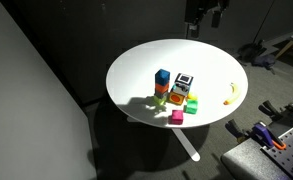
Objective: Pick up the blue block and put it on the orange block
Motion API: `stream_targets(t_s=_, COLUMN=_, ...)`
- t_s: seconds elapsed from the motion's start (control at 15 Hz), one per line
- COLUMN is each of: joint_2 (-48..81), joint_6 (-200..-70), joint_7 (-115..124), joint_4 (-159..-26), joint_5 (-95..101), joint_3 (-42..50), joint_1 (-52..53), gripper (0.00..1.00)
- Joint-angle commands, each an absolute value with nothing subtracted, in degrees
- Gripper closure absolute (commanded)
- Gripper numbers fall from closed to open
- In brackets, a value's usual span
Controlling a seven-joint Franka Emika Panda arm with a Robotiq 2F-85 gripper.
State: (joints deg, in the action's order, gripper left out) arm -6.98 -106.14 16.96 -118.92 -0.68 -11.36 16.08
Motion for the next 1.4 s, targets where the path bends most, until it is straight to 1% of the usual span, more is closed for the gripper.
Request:
stream_targets(t_s=0.0, joint_2=-9.5, joint_6=-103.4, joint_7=19.2, joint_4=-119.0, joint_5=-0.3, joint_3=-12.8, joint_1=14.6, gripper=0.00)
stream_targets(t_s=0.73, joint_2=-14.7, joint_6=-107.5, joint_7=23.2, joint_4=-122.8, joint_5=0.4, joint_3=-14.1, joint_1=13.2, gripper=0.00)
stream_targets(t_s=0.8, joint_2=-12.1, joint_6=-105.5, joint_7=22.2, joint_4=-120.3, joint_5=-0.6, joint_3=-14.1, joint_1=13.3, gripper=0.00)
stream_targets(t_s=1.33, joint_2=-11.9, joint_6=-105.8, joint_7=22.3, joint_4=-120.5, joint_5=-0.6, joint_3=-14.3, joint_1=13.3, gripper=0.00)
